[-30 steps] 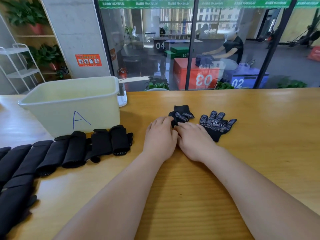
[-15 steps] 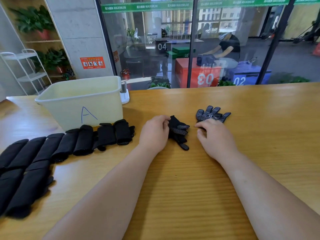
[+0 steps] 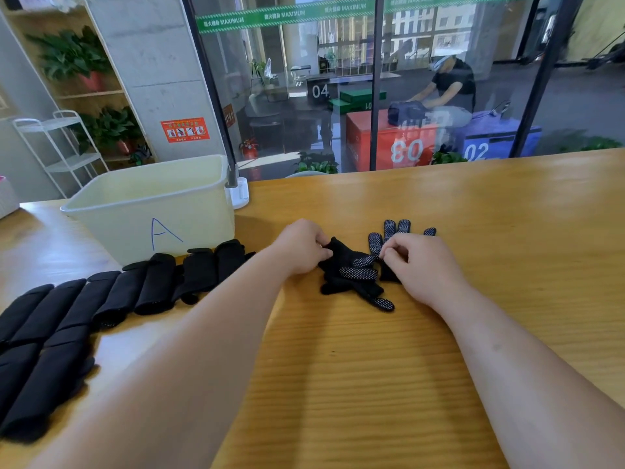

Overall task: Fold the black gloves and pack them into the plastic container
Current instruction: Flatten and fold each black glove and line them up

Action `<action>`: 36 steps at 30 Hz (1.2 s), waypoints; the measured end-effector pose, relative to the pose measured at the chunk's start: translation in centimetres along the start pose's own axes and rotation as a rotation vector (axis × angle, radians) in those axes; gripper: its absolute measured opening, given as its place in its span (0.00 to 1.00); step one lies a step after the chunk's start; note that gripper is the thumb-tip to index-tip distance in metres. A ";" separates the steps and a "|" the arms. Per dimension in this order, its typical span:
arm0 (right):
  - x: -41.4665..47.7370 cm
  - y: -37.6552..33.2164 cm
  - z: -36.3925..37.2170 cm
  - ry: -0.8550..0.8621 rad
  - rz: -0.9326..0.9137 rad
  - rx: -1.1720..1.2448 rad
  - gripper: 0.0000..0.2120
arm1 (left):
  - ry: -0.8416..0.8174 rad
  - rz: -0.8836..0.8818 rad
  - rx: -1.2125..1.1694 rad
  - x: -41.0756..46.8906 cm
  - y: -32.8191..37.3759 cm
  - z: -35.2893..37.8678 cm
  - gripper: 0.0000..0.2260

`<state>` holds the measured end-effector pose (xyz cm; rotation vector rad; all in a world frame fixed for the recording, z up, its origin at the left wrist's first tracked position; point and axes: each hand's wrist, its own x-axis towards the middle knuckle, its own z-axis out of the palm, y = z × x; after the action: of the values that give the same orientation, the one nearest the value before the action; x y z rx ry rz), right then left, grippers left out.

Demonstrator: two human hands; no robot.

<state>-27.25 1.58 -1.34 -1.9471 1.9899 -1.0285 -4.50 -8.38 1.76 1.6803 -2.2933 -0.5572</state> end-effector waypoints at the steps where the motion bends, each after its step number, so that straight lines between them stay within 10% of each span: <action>1: 0.1 0.0 0.0 0.011 0.000 -0.002 0.10 | 0.021 0.021 -0.013 0.0 0.2 -0.8 0.14; 10: 0.6 0.2 0.6 0.056 -0.038 -0.051 0.09 | 0.765 0.308 -0.017 -0.9 3.8 -9.9 0.04; 18: 0.3 0.1 0.4 -0.061 -0.083 -0.055 0.08 | 0.114 0.324 0.366 -5.4 0.2 0.6 0.06; 36: -1.1 -0.8 -1.8 -0.142 -0.099 -0.185 0.19 | 0.298 0.403 -0.115 -8.6 -3.0 2.5 0.08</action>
<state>-27.46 3.30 0.11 -2.1658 1.9909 -0.7249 -0.28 -0.58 -1.52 1.1162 -2.2397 -0.3178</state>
